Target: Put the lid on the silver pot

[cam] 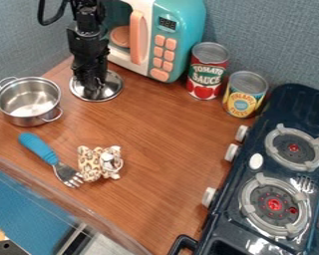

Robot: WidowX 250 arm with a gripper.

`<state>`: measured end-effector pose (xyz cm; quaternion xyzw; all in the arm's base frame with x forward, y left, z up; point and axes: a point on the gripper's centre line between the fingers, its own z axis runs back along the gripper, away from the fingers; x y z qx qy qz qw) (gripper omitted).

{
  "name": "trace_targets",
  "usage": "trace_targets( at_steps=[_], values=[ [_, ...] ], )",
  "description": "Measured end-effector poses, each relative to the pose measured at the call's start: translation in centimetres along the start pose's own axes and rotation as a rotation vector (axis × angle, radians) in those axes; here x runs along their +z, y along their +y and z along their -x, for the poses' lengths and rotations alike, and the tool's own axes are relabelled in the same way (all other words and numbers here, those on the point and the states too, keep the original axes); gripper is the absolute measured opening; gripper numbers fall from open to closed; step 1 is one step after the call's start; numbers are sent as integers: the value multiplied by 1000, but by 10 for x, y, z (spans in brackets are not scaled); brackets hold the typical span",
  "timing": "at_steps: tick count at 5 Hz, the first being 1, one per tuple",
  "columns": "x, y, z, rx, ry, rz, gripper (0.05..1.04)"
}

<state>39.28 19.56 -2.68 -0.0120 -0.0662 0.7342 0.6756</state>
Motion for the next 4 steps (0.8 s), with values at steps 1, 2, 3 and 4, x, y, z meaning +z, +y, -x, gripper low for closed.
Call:
trace_targets(
  at_steps=[1, 2, 3, 4],
  values=[
    [0, -1, -1, -1, 0, 5, 228],
    [0, 3, 4, -7, 13, 10, 84],
    [4, 13, 14, -29, 61, -12, 53],
    [28, 17, 19, -51, 76, 21, 52]
  ],
)
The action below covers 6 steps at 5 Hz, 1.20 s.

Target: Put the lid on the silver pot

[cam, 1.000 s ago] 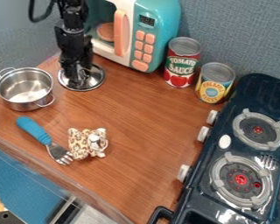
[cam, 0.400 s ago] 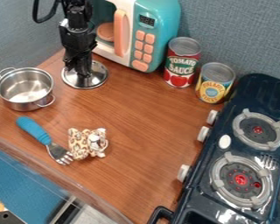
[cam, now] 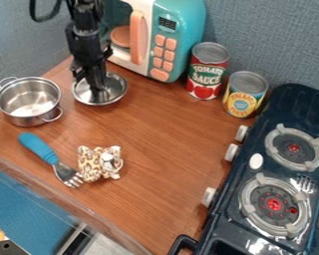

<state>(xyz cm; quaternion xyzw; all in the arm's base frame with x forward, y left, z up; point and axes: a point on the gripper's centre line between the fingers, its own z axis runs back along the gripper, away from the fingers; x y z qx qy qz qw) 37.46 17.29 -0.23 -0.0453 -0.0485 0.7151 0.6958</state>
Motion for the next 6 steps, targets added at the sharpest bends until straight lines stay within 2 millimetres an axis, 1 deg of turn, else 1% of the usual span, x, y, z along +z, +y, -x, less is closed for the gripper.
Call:
trace_targets(
  at_steps=[1, 2, 3, 4, 5, 6],
  values=[
    [29, 6, 5, -45, 16, 34, 52],
    [54, 26, -18, -7, 46, 39, 52],
    [60, 60, -49, 51, 16, -4, 52],
    [45, 81, -54, 52, -5, -30, 52],
    [36, 96, -63, 62, -55, -50, 52],
    [31, 102, -72, 89, -117, -56, 52]
  ],
)
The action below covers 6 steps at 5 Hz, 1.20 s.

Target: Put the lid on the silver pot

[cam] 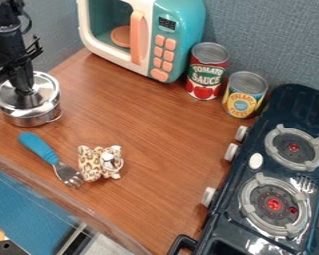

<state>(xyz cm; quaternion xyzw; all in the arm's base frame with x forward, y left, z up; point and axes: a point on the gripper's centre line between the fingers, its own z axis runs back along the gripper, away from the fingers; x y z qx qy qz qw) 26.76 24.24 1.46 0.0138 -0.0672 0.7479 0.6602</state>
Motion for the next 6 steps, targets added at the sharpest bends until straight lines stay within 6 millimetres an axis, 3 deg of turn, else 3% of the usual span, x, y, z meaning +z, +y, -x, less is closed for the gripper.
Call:
trace_targets(
  at_steps=[1, 3, 4, 6],
  values=[
    [-12, 3, -2, 15, -14, -26, 52],
    [-15, -1, -4, 3, -20, -31, 68],
    [-16, -1, -1, -18, -12, -35, 210],
    [-14, 2, 12, -52, 56, -29, 773]
  ],
)
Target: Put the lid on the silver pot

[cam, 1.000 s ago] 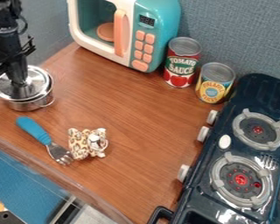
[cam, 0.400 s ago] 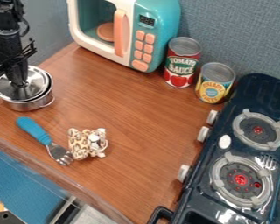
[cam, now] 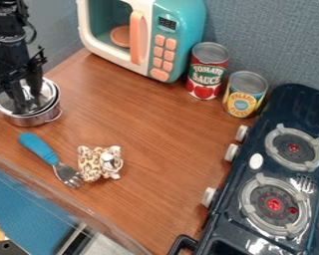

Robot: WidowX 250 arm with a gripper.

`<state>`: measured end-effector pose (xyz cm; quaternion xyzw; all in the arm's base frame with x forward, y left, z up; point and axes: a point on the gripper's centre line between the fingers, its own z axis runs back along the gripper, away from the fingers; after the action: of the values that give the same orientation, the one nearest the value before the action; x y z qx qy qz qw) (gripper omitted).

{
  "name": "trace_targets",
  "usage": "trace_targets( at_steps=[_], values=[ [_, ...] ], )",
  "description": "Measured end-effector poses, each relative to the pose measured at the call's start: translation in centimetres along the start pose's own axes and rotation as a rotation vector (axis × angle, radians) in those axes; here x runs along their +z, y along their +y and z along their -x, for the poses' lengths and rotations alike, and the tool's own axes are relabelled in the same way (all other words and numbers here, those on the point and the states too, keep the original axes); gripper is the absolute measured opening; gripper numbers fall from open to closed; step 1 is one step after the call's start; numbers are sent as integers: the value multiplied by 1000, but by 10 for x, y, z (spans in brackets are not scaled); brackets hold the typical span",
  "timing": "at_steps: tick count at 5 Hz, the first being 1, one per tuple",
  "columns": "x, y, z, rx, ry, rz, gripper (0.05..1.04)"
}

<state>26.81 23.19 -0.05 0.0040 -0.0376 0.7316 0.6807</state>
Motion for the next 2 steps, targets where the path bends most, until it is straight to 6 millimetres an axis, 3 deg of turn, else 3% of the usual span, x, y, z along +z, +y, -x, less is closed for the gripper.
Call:
trace_targets(
  at_steps=[1, 2],
  values=[
    [9, -2, 1, -6, 7, 28, 1005],
    [20, -3, 5, -4, 38, 50, 1011]
  ],
)
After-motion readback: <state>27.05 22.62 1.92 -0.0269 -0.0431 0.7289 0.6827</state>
